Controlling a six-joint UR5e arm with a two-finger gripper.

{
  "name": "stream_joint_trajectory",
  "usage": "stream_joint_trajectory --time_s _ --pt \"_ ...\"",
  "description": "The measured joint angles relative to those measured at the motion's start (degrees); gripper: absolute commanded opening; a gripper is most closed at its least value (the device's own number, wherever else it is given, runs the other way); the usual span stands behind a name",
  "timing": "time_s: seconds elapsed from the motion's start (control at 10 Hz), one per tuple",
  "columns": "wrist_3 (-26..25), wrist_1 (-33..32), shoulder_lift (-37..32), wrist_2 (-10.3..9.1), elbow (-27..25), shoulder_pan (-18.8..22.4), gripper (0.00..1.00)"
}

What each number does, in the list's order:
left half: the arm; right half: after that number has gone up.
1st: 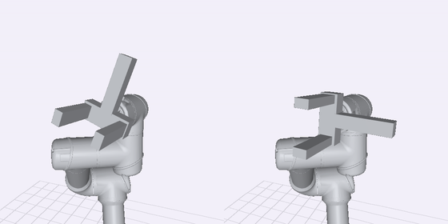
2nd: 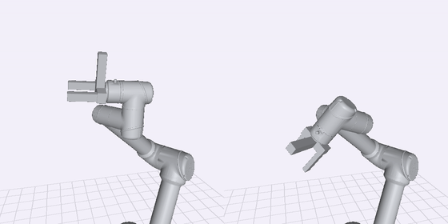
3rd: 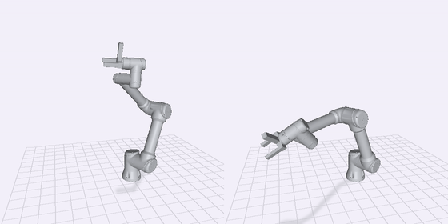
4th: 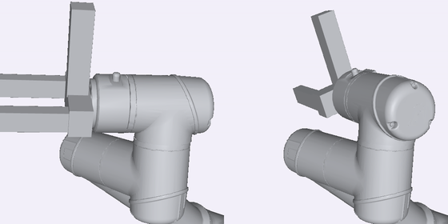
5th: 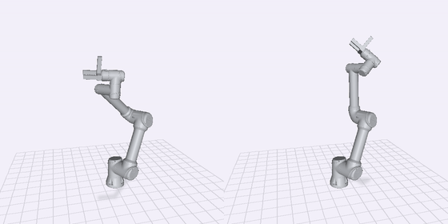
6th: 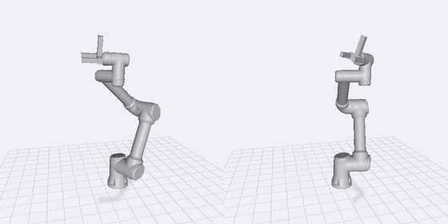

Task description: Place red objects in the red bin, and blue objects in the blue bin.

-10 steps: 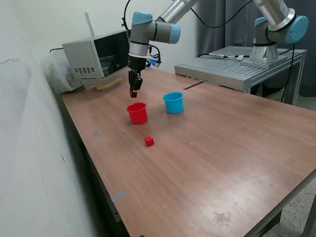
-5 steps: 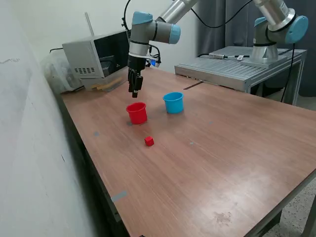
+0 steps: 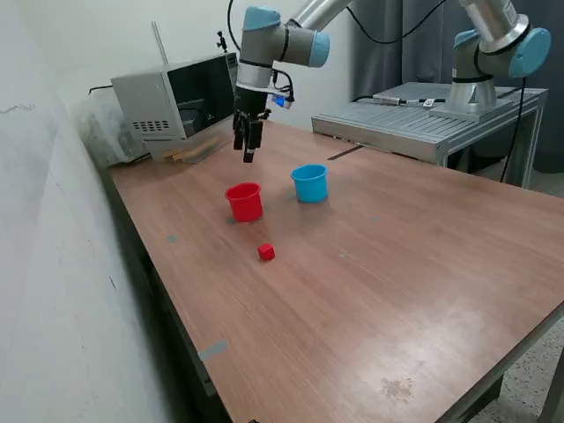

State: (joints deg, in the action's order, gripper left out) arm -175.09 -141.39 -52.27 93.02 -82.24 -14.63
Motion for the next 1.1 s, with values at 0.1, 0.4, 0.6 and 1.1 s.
stream_joint_trajectory --time_s 0.1,0.4,0.6,1.1 --pt "0.4 -0.4 -3.8 -0.13 -3.1 0.2 1.00" --pt "4.1 -1.1 -17.4 -0.71 -12.5 0.9 1.00" --pt "6.5 -0.7 -24.5 -0.18 -18.4 1.5 1.00" --pt "8.2 3.7 -39.7 4.87 -30.4 3.7 1.00"
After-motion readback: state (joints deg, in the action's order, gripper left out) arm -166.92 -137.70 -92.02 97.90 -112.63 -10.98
